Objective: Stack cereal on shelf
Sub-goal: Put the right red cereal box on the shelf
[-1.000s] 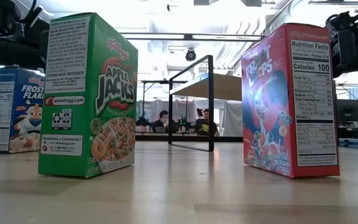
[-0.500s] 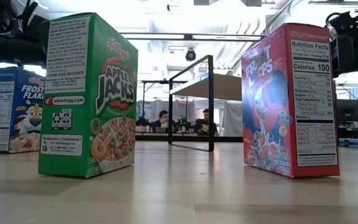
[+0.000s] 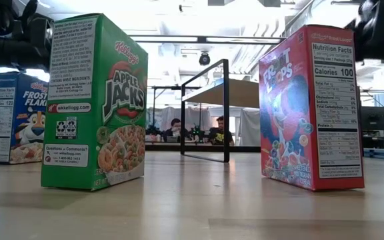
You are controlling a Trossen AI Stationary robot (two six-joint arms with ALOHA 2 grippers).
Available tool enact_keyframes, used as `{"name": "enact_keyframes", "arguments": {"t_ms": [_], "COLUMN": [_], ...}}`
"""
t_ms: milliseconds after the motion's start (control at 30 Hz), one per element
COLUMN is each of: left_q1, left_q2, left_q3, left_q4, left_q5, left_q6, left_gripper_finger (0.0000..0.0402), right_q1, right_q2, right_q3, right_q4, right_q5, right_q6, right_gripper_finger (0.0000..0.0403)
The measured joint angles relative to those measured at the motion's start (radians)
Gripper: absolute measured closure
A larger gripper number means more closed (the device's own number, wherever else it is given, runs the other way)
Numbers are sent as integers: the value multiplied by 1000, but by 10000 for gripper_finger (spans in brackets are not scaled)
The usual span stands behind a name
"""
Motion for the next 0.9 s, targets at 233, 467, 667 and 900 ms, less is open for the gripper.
{"name": "enact_keyframes", "arguments": {"t_ms": [233, 467, 667, 900], "left_q1": [-1, -40, -84, -125], "left_q2": [49, 109, 113, 113], "left_q3": [0, 0, 0, 0], "left_q4": [-72, -12, 12, 7], "left_q5": [26, 20, -23, -115], "left_q6": [-83, 3, 35, 51], "left_gripper_finger": [399, 401, 401, 401], "right_q1": [0, 1, 32, 137], "right_q2": [3, 92, 294, 604], "right_q3": [0, 73, 277, 545], "right_q4": [227, 286, 34, -326], "right_q5": [-131, -248, -134, 23], "right_q6": [84, 155, 283, 535], "right_gripper_finger": [402, 402, 402, 388]}}
